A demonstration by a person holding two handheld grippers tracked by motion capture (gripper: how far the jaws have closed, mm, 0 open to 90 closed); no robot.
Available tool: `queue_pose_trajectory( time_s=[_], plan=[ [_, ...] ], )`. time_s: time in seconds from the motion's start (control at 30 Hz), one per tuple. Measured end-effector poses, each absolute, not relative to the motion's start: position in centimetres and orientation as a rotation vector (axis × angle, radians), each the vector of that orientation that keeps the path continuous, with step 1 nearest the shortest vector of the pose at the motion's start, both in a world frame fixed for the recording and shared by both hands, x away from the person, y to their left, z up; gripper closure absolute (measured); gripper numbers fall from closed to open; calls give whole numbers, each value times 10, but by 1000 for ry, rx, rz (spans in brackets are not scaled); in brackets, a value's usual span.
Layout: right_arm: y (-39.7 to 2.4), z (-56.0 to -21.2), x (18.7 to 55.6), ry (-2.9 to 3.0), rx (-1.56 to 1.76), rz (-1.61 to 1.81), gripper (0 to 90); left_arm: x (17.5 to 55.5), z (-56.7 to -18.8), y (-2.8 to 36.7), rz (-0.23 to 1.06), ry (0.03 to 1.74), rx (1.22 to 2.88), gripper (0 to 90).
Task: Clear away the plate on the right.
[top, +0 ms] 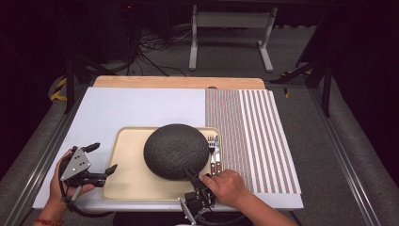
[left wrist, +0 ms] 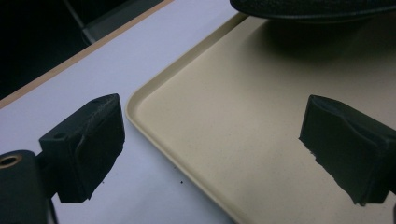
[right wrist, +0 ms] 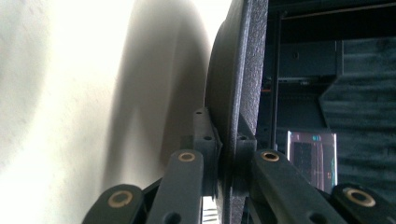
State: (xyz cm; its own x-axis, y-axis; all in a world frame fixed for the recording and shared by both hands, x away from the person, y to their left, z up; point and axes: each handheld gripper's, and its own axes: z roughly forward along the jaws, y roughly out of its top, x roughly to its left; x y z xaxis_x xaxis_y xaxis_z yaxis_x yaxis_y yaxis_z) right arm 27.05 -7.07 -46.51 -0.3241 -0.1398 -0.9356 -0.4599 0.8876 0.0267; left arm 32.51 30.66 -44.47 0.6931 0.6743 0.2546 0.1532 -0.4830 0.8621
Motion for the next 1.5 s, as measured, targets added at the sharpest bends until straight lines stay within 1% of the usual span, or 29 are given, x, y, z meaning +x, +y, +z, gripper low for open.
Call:
queue_pose_trajectory(
  time_s=[0.4, 0.87, 0.9, 0.93, 1.1, 1.17, 1.27, 1.37, 1.5],
  plan=[
    [-45, -479, 274, 1960, -519, 346, 858, 325, -445, 306, 744, 628, 2027, 76],
    [-49, -481, 273, 1979, -519, 380, 841, 327, -447, 305, 737, 635, 2035, 76],
    [-50, -479, 273, 2009, -505, 397, 827, 327, -447, 305, 736, 634, 2038, 76],
    [-52, -478, 274, 2037, -498, 414, 791, 327, -447, 305, 737, 633, 2038, 76],
    [-59, -471, 280, 2131, -399, 509, 669, 327, -448, 304, 741, 639, 2046, 76],
    [-60, -470, 281, 2135, -385, 524, 661, 327, -448, 304, 740, 638, 2045, 76],
    [-62, -469, 284, 2160, -358, 555, 604, 327, -448, 304, 741, 639, 2046, 76],
    [-64, -467, 285, 2202, -348, 561, 606, 327, -448, 305, 744, 636, 2048, 76],
    [-66, -464, 288, 2236, -309, 595, 564, 327, -448, 305, 742, 631, 2049, 76]
  ],
)
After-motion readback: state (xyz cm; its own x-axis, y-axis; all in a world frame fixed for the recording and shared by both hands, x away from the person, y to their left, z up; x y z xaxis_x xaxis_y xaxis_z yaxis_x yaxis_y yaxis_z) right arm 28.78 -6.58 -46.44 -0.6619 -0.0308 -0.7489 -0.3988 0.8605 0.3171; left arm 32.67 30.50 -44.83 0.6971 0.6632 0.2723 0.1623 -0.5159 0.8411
